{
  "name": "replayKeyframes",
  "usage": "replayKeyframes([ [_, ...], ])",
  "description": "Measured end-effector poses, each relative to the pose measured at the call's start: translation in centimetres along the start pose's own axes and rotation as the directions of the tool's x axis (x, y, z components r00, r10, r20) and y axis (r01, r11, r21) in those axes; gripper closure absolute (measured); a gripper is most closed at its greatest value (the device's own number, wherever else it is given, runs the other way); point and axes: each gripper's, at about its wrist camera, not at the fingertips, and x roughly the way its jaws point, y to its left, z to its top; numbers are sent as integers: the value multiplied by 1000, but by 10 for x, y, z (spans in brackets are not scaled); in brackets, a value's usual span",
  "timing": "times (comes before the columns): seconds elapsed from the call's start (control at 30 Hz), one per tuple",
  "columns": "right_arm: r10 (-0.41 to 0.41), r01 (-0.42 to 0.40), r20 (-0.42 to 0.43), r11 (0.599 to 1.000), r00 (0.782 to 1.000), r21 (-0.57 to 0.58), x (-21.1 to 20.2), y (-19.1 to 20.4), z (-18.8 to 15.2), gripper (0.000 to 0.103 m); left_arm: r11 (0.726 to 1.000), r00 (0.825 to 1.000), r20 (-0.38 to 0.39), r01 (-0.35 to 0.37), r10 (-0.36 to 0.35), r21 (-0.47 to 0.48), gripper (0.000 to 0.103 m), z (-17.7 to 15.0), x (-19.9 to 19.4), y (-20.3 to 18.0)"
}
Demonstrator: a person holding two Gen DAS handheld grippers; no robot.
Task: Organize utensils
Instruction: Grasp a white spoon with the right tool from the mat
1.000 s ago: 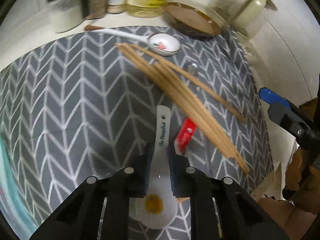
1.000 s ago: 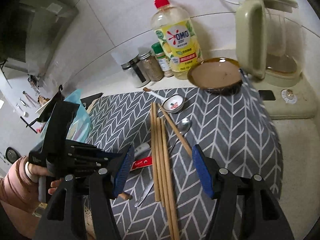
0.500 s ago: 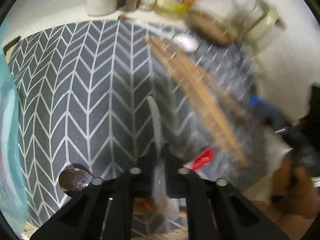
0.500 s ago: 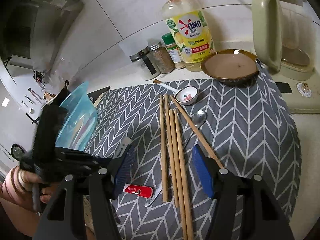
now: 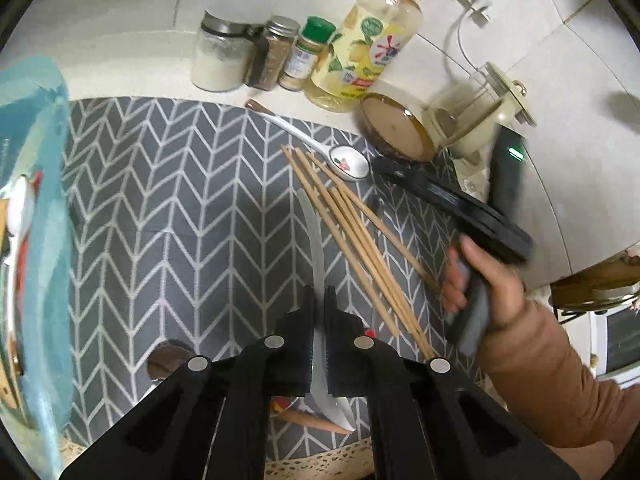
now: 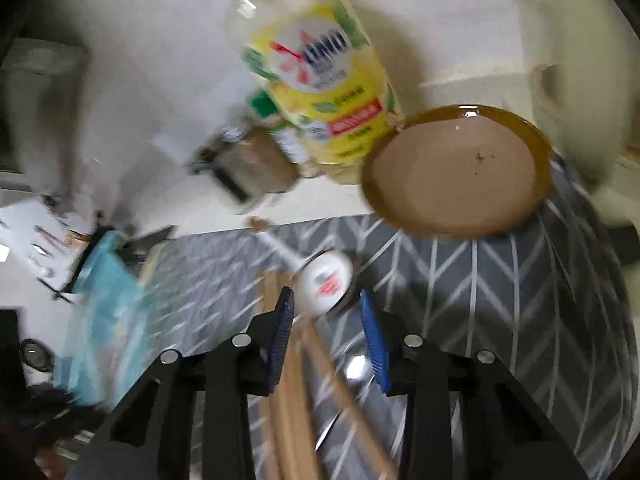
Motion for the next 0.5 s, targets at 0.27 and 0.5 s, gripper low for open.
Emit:
replayKeyframes([
  [0.27, -186, 175, -1, 928, 983, -329, 31, 42, -4, 94, 999, 998, 60, -6, 8, -44, 98, -2, -32, 8],
  [0.5, 48, -42, 54, 994, 997, -104, -18, 16, -9, 95, 998, 988, 152, -16, 26, -67, 98, 5, -80, 23],
])
